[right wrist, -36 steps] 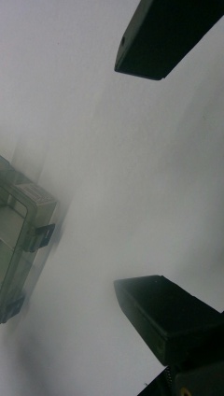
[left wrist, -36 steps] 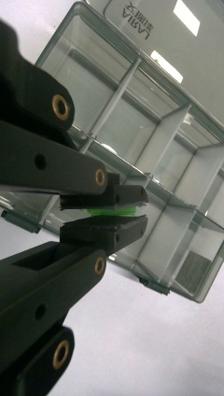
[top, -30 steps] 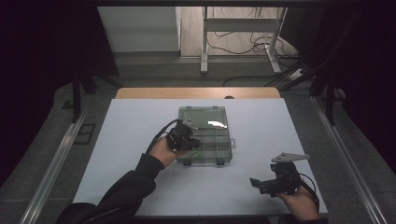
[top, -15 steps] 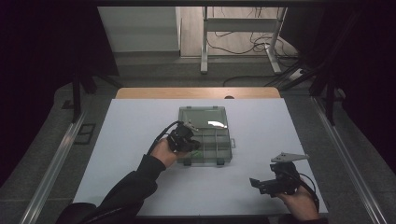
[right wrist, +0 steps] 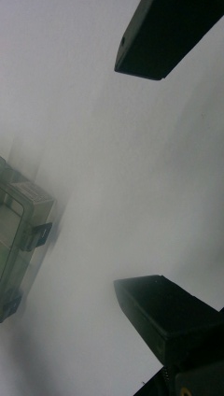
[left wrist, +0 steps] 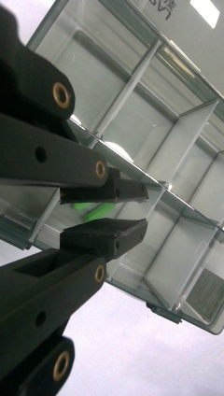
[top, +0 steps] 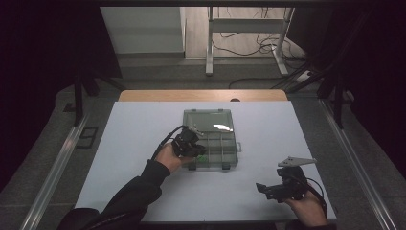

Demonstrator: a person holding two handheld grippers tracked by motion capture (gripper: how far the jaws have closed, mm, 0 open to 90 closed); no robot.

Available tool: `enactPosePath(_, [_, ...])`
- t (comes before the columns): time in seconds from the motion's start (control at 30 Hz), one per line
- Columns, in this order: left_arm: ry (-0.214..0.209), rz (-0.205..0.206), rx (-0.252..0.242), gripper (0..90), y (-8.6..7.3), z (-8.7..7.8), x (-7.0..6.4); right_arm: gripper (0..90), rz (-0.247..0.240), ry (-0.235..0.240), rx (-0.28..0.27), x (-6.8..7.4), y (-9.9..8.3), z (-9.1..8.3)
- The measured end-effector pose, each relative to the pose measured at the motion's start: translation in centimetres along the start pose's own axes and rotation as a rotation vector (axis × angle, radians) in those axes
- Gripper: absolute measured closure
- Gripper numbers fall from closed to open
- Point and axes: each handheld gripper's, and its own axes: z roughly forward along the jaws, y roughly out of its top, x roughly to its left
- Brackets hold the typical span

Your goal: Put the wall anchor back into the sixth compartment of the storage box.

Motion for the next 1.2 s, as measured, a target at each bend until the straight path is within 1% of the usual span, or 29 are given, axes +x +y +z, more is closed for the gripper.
enactPosePath(0.2, [0.001,0.001,-0.016,79.1,0.1,-0.5,-0.2,0.0,0.002,-0.003,-0.006,0.0,0.0,-0.1])
enactPosePath(0.33, [0.008,-0.002,-0.032,75.3,0.1,-1.0,-0.4,0.0,0.003,-0.003,-0.010,0.0,0.0,-0.1])
enactPosePath(0.47, [0.011,0.001,-0.034,70.5,-0.1,-1.4,-0.5,0.0,-0.001,-0.004,-0.009,0.0,0.0,-0.1])
enactPosePath(0.5, [0.012,-0.004,-0.036,69.4,-0.1,-1.4,-0.5,0.0,-0.002,-0.003,-0.009,0.0,0.0,-0.1])
enactPosePath(0.53, [0.013,0.003,-0.033,68.3,-0.2,-1.5,-0.5,0.0,-0.003,-0.004,-0.009,0.0,0.0,-0.1])
enactPosePath(0.57, [0.013,-0.002,-0.037,67.4,-0.3,-1.6,-0.6,0.0,-0.003,-0.004,-0.008,0.0,0.0,-0.1])
enactPosePath(0.63, [0.015,0.014,-0.029,65.7,-0.4,-1.9,-0.6,0.0,-0.003,-0.003,-0.008,0.0,0.0,-0.1])
enactPosePath(0.7, [0.011,0.016,-0.028,63.8,-0.5,-2.2,-0.7,0.0,-0.003,-0.004,-0.008,0.0,0.0,-0.1])
enactPosePath(0.77, [0.011,0.012,-0.040,62.4,-0.6,-2.4,-0.9,0.0,-0.004,-0.004,-0.008,0.0,0.0,-0.1])
enactPosePath(0.87, [0.004,0.020,-0.043,60.8,-0.8,-2.9,-1.0,0.0,-0.003,-0.004,-0.008,0.0,0.0,-0.1])
enactPosePath(1.2, [-0.013,0.020,-0.074,54.4,-1.7,-4.6,-1.5,0.0,-0.004,-0.006,-0.007,0.0,0.0,-0.1])
